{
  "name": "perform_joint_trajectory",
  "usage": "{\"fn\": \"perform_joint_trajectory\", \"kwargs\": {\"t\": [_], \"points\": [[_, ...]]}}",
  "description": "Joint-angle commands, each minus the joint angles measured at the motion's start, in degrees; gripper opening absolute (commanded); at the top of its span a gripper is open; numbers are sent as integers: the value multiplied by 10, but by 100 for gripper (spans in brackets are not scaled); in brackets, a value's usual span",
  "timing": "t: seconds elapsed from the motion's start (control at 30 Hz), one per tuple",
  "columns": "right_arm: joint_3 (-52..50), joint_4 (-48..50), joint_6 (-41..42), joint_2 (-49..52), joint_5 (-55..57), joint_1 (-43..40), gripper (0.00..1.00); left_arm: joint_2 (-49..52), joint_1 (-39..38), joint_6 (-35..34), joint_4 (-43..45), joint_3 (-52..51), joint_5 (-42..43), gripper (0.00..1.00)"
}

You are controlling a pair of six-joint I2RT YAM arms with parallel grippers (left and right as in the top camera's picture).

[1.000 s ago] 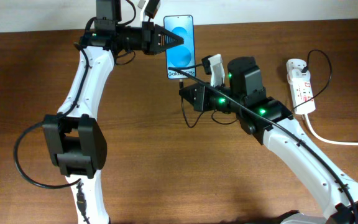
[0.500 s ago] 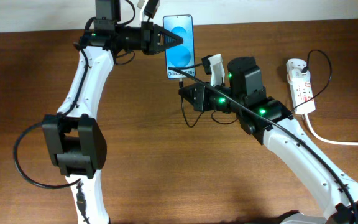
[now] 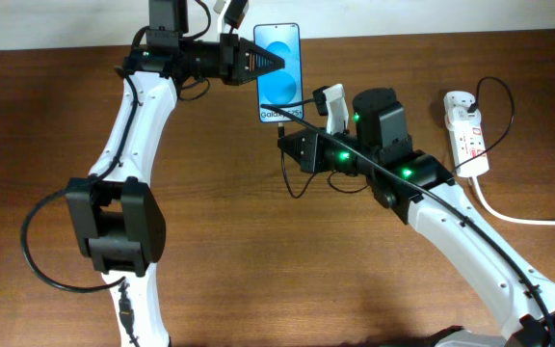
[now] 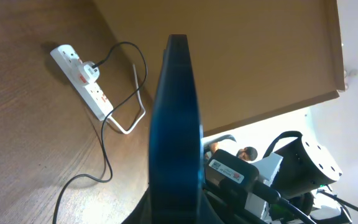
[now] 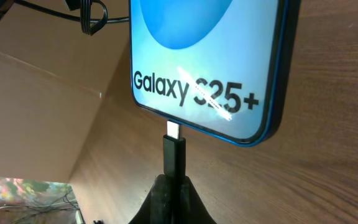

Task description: Plug charger to phone and switch on socket

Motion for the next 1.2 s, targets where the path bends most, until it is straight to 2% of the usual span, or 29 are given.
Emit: {"fn": "perform_joint_trajectory", "kwargs": {"t": [0.0,0.2,0.83,1.17], "points": [[4,3,-7,1,5,-4,4,-4,0,1,2,6,39,0],[4,8,-7,1,7,-5,4,-4,0,1,2,6,60,0],[4,38,7,1,7,-5,4,-4,-23,1,2,6,47,0],[4,47,23,1,5,-37,4,-4,-22,1,2,6,42,0]]}}
